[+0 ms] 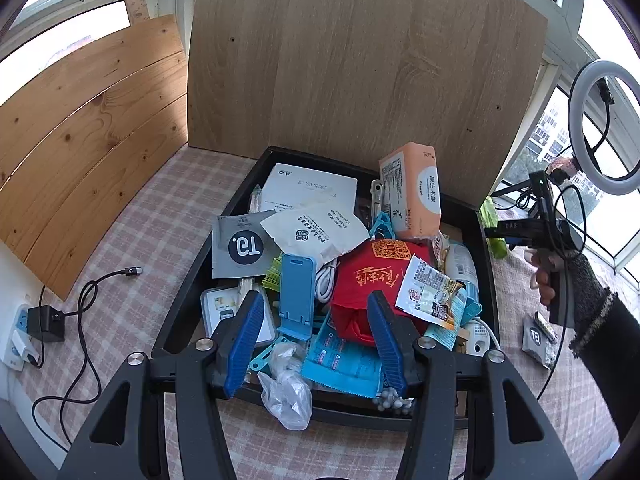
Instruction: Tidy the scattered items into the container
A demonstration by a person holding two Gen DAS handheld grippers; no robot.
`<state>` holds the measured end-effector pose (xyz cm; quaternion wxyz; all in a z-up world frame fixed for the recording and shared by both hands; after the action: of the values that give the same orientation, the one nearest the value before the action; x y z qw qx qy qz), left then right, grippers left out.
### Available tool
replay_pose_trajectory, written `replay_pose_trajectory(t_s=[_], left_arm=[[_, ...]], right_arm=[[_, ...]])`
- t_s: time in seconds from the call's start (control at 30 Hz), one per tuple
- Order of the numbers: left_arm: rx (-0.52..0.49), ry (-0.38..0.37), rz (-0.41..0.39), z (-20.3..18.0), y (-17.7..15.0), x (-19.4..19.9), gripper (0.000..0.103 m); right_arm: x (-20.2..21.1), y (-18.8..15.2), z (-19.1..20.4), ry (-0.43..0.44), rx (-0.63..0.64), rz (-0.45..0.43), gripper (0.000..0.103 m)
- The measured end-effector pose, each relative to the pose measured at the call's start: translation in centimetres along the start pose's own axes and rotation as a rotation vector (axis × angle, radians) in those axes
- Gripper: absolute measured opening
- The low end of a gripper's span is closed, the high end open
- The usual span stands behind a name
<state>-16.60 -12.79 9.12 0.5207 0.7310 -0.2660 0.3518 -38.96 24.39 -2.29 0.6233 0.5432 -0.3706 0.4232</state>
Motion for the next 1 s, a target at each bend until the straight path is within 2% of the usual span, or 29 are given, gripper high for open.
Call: replay_pose_trajectory(t_s=[0.23,0.43,0.63,0.77,0.9,1.0], left_arm=[[0.0,-0.016,-0.013,-0.6,-0.4,1.3,0.051],[-0.016,-0.024,-0.027,-1.4,-0.7,2.9,0.051],[-0.03,-0.022,-0.037,-1.7,-1.3,4.4,0.051],[-0.022,-0.017,-0.047,-1.3,-1.7,5.5,0.051],[-0.009,-0.009,-0.053,-0.7,-2.1,6.3,0.051],[-0.002,-0.008,-0.056,-0.4,-2.4,6.8,0.05]], right_arm=[[4.2,-3.8,-0.6,0.038,-0.052,-0.023,0.037],[8.1,-7.8,-0.7,0.101,-0.104,-0.046,0.03],[8.7,-9.8,-1.1,0.132,-0.134,-0.057,0.029],[10.6,-9.8,-0.3,0.2,-0.157,-0.103,0.027],[13.0,-8.7,2.2,0.242,-0.115,-0.158,0.027],[13.7,-8.0,4.0,0.291,-0.116,-0.162,0.027]])
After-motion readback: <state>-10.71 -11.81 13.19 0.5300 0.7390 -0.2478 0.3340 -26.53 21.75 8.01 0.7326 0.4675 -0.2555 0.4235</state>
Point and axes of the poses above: each gripper's, at about its wrist camera, not at the fingertips, and x roughly against the way its jaws point, z to its left, y to its top, the point moved 6 cm from there along -x, roughly the way its jaws point, and after that the axes turned 7 degrees about x, right-handed, at the moved point
